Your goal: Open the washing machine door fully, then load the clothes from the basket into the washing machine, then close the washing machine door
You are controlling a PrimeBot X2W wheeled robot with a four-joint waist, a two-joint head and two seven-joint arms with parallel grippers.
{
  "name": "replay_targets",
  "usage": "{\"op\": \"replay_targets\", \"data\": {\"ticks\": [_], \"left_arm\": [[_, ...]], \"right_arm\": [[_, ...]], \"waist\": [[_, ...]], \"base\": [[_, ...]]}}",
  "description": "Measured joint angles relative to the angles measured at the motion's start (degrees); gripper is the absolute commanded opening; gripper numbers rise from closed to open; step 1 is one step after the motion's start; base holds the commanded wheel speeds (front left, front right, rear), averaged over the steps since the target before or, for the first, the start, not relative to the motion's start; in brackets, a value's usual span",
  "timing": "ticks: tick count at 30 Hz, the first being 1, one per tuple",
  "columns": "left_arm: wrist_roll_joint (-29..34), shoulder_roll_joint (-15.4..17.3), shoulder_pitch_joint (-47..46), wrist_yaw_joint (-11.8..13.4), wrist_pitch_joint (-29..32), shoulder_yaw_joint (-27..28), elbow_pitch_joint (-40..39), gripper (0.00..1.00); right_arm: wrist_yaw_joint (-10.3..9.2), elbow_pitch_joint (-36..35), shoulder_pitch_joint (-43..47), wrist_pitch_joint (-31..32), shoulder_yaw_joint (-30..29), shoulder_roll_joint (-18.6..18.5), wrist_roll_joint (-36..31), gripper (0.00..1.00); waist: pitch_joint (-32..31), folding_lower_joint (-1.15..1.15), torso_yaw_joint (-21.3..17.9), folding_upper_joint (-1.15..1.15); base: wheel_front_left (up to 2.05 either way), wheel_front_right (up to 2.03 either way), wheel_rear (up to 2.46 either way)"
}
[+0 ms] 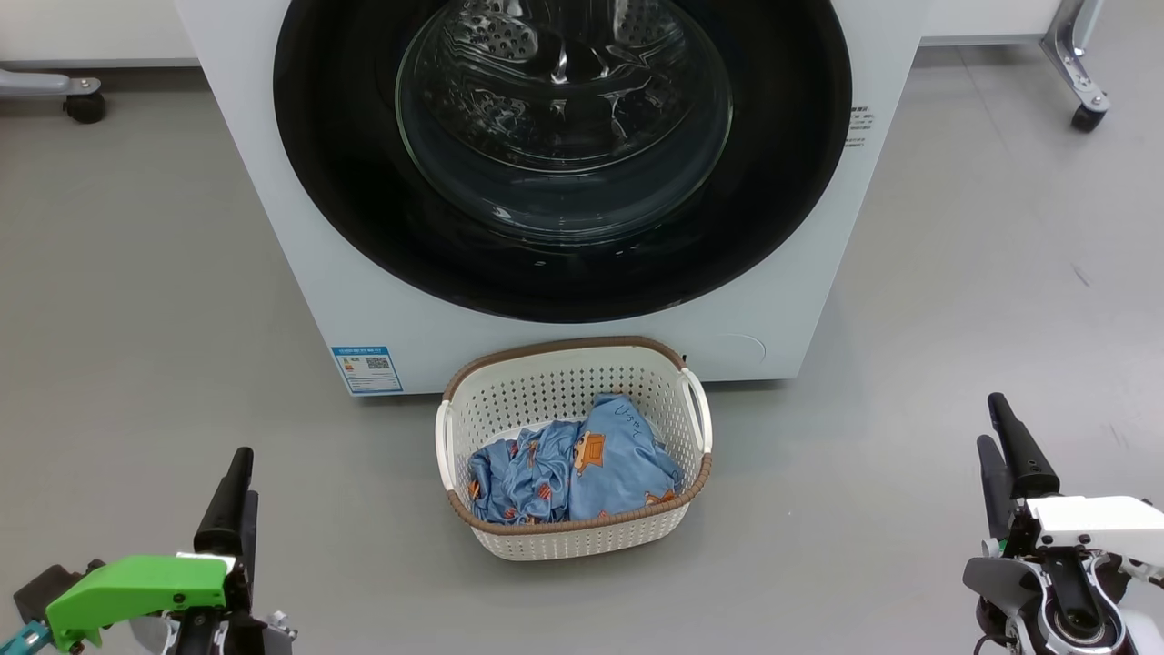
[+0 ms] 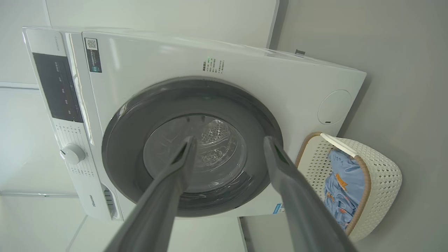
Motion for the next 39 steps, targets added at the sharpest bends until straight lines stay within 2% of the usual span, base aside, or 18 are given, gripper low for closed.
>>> {"op": "replay_targets", "data": {"ticks": [9,17,33,39], "left_arm": [[3.2,0.9,-1.3,0.0,-1.9,-1.7,-1.6,1.0],[7.2,3.1,-1.8,0.0,-4.5,-3.3,-1.7,1.0],[18.5,7.5,-2.8,0.0,-8.1,-8.0,-1.8,1.0],[24.7,9.6,-3.4,0.0,-9.5,-10.2,-1.6,1.0]], "right_arm": [[0.0,-0.2,-1.9,-2.1,2.6,-1.8,-5.3,1.0],[0.01,0.6,-2.9,-4.4,4.6,-3.8,-10.8,1.0],[0.02,2.3,-5.9,-7.7,9.7,-7.4,-22.9,1.0],[-0.03,3.0,-7.1,-9.1,11.9,-8.7,-28.5,1.0]], "waist": [[0.3,0.0,0.2,0.0],[0.5,0.0,0.4,0.0],[0.7,0.0,0.9,0.0],[0.6,0.0,1.1,0.0]], "base": [[0.0,0.0,0.0],[0.0,0.0,0.0],[0.0,0.0,0.0],[0.0,0.0,0.0]]}}
